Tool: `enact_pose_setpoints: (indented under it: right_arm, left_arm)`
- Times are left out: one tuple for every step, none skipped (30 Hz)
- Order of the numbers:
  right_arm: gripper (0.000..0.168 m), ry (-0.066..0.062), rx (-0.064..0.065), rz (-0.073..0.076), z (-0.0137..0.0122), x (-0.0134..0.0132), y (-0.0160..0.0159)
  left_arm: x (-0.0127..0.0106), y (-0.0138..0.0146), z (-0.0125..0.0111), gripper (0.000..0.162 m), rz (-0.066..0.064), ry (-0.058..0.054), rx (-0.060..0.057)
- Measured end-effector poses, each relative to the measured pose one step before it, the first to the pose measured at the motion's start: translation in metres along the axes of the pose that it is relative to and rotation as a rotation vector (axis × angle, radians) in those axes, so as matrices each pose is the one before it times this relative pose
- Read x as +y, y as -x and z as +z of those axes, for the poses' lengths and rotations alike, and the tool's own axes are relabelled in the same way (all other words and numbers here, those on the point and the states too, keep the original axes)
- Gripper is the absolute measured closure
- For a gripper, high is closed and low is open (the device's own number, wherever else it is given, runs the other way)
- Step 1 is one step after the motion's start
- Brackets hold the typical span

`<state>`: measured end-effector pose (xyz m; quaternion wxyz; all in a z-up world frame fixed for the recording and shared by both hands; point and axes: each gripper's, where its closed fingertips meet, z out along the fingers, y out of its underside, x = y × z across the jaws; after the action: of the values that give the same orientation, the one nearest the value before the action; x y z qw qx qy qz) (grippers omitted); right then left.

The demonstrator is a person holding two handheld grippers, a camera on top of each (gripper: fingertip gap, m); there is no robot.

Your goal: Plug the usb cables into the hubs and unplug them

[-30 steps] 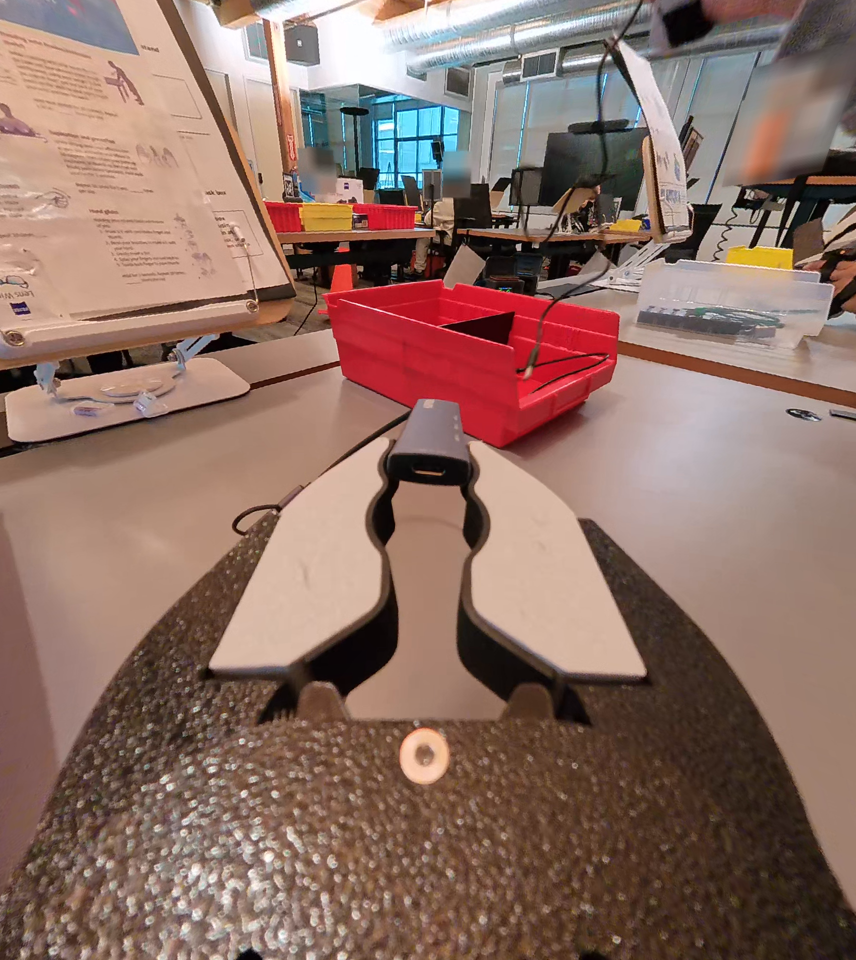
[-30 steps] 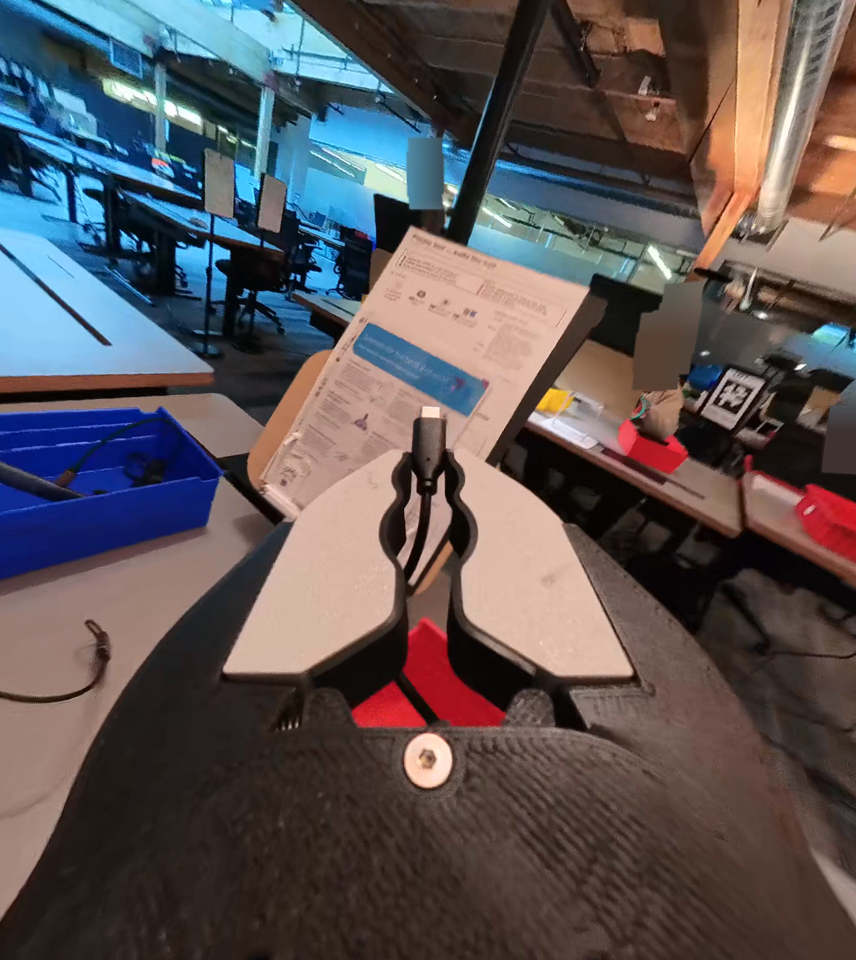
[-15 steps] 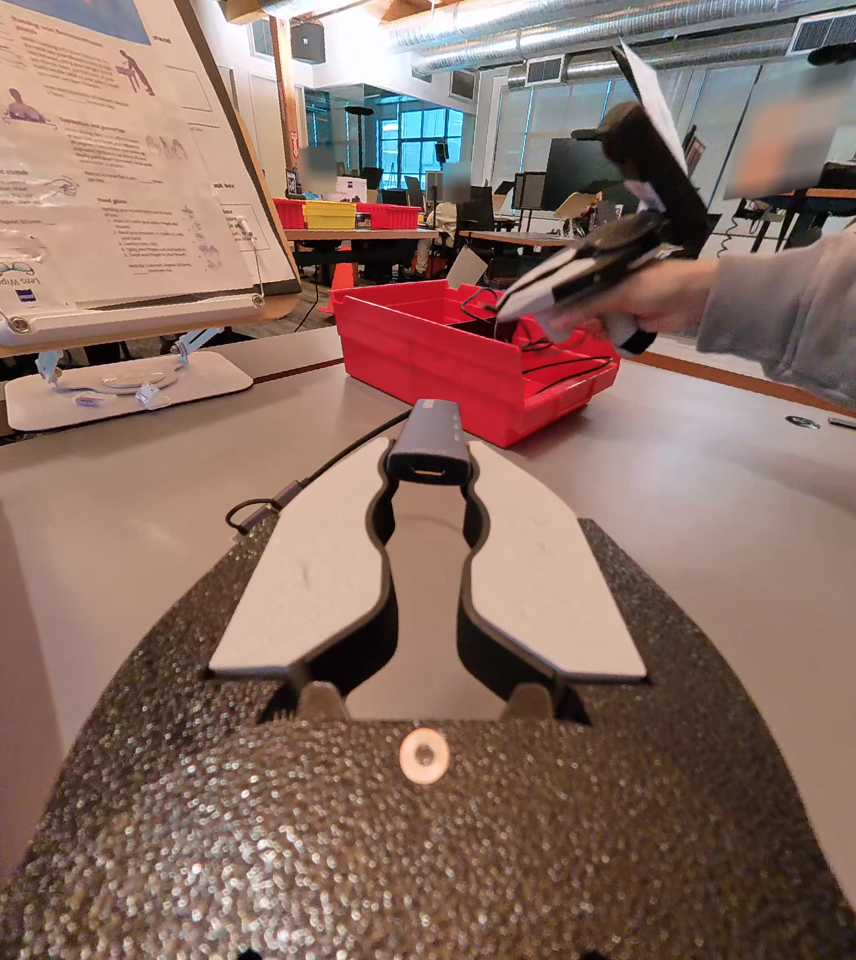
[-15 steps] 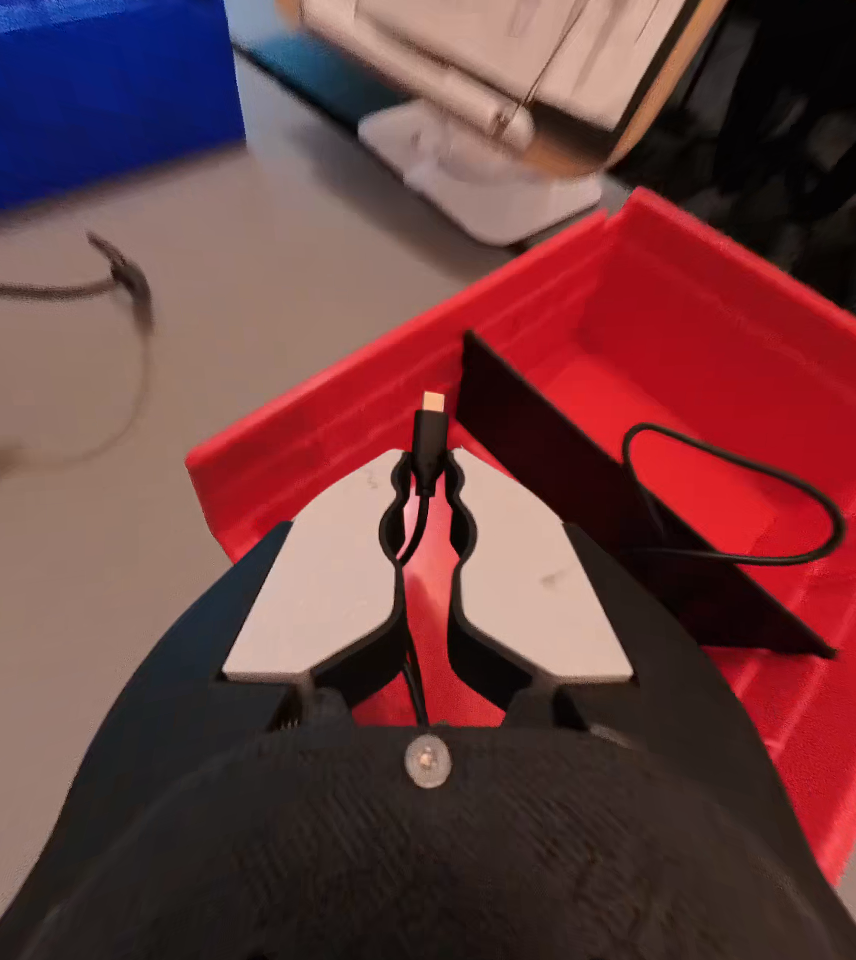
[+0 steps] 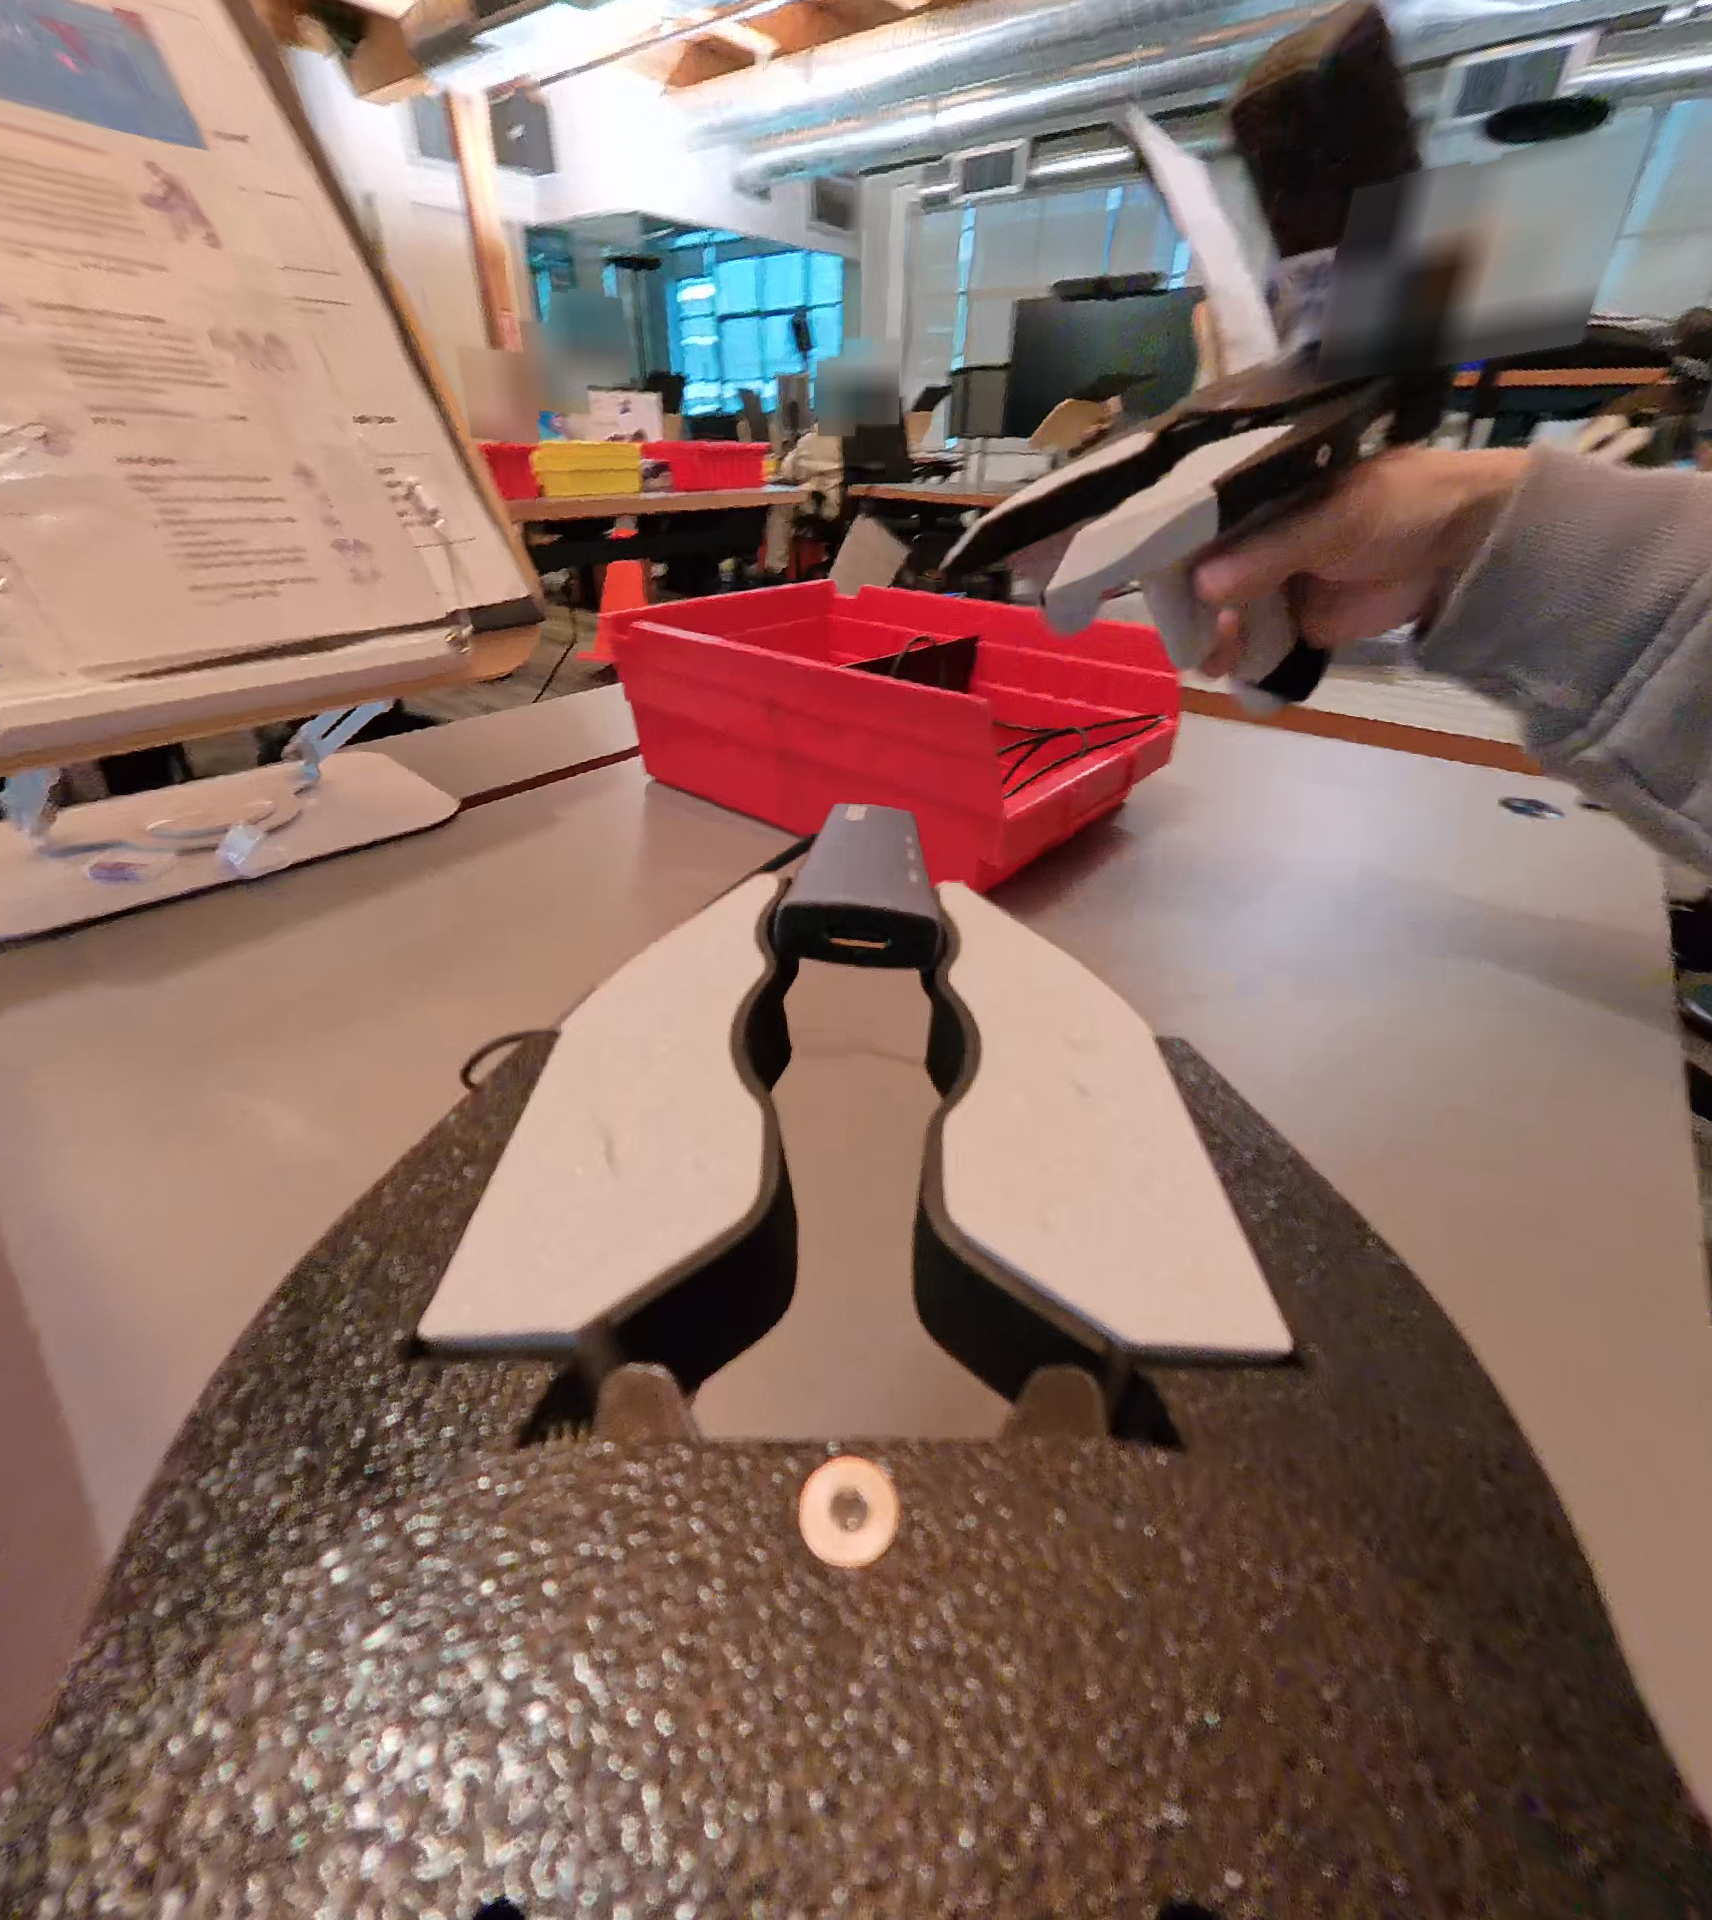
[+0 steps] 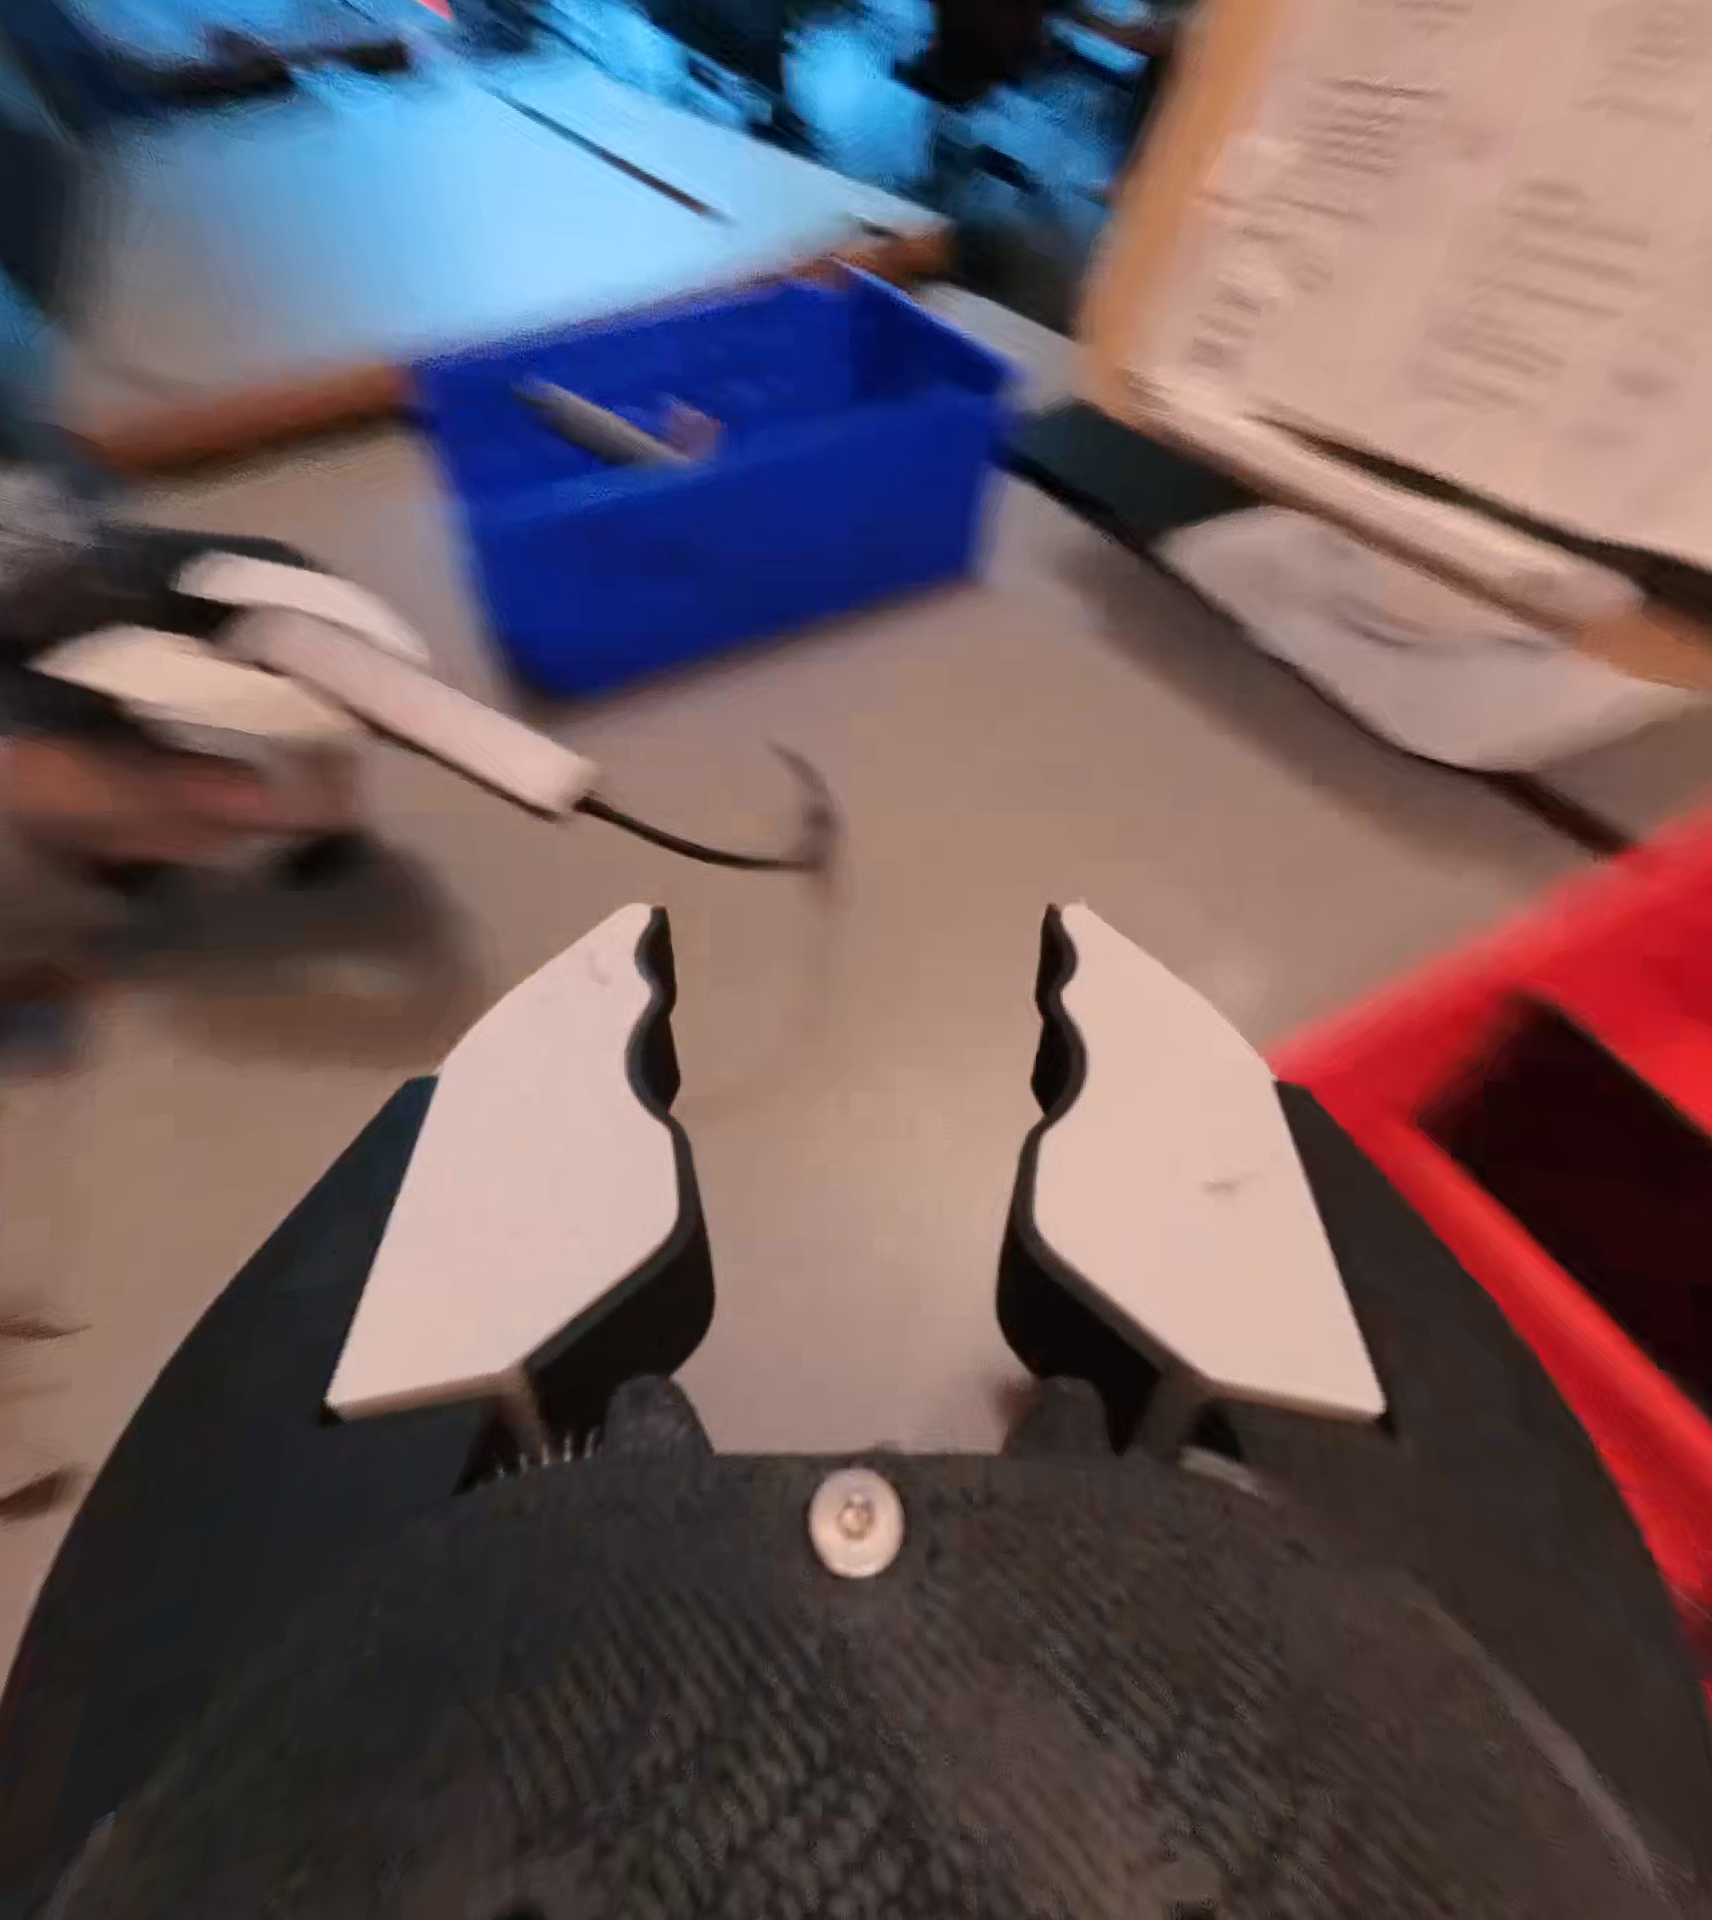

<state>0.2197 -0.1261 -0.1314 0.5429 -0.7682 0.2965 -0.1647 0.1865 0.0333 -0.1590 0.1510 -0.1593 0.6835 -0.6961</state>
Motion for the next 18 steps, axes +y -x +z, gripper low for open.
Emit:
enact_pose_setpoints:
  right_arm:
    - [0.104, -0.0275, -0.1367, 0.0058, 0.01033, -0.00005, 0.02820]
    - [0.107, -0.0021, -0.0901, -0.0257, 0.01210, 0.00449, 0.02060]
    - [0.102, -0.0057, -0.0538, -0.0394, 0.01240, 0.00327, 0.01620]
    - [0.097, -0.0151, -0.0343, -0.0431, 0.01130, -0.00057, 0.01313]
    - [0.098, -0.0200, -0.0335, -0.0412, 0.00974, -0.00321, 0.01142]
    - [0.099, -0.0146, -0.0364, -0.0371, 0.00871, -0.00379, 0.00968]
    - [0.103, -0.0023, -0.0193, -0.0307, 0.00712, -0.00276, 0.00486]
    - [0.106, 0.0092, -0.0039, -0.0241, 0.00555, -0.00139, 0.00104]
    - [0.110, 0.0103, -0.0252, -0.0207, 0.00418, -0.00120, 0.00355]
    - [0.114, 0.0037, -0.0425, -0.0112, 0.00324, -0.00155, 0.00601]
    - [0.121, 0.0108, -0.0457, -0.0063, 0.00240, 0.00007, 0.00613]
    - [0.134, 0.0178, -0.0381, -0.0066, 0.00184, 0.00159, 0.00473]
    - [0.143, 0.0073, -0.0050, -0.0014, 0.00118, 0.00055, -0.00001]
    - [0.143, -0.0037, -0.0004, 0.0028, 0.00035, -0.00079, -0.00075]
    - [0.143, 0.0009, -0.0046, 0.0014, 0.00012, -0.00012, 0.00000]
    - [0.143, 0.0021, 0.0015, -0.0058, -0.00006, -0.00008, -0.00041]
    - [0.144, -0.0026, 0.0044, -0.0010, -0.00020, -0.00085, -0.00048]
    - [0.144, -0.0037, 0.0040, -0.0024, -0.00032, -0.00157, -0.00035]
  left_arm:
    - [-0.00188, -0.00522, -0.00057, 0.140, 0.0072, -0.0121, 0.0403]
    - [-0.00109, -0.00460, -0.00033, 0.140, -0.0004, -0.0036, 0.0376]
    - [-0.00076, -0.00425, -0.00044, 0.140, 0.0050, -0.0012, 0.0344]
    - [-0.00092, -0.00446, -0.00102, 0.140, 0.0152, -0.0061, 0.0349]
    - [-0.00145, -0.00454, -0.00136, 0.140, 0.0179, -0.0106, 0.0349]
    - [-0.00193, -0.00505, -0.00164, 0.140, 0.0162, -0.0145, 0.0385]
    - [-0.00235, -0.00491, -0.00146, 0.140, 0.0091, -0.0168, 0.0392]
    - [-0.00247, -0.00391, -0.00125, 0.140, -0.0007, -0.0163, 0.0338]
    - [-0.00209, -0.00256, -0.00111, 0.140, -0.0073, -0.0136, 0.0252]
    - [-0.00170, -0.00169, -0.00115, 0.140, -0.0063, -0.0135, 0.0191]
    - [-0.00195, -0.00095, -0.00129, 0.140, -0.0069, -0.0163, 0.0122]
    - [-0.00192, -0.00061, -0.00129, 0.140, -0.0100, -0.0159, 0.0115]
    - [-0.00144, -0.00082, -0.00098, 0.140, -0.0093, -0.0104, 0.0123]
    - [-0.00015, 0.00038, -0.00058, 0.140, -0.0027, -0.0013, 0.0005]
    - [-0.00010, 0.00044, -0.00018, 0.140, 0.0022, -0.0020, -0.0014]
    - [-0.00014, 0.00031, -0.00009, 0.140, -0.0041, -0.0031, -0.0007]
    - [-0.00007, 0.00082, -0.00004, 0.140, -0.0064, -0.0057, -0.0021]
    - [-0.00020, 0.00059, -0.00014, 0.140, -0.0055, -0.0099, -0.0020]
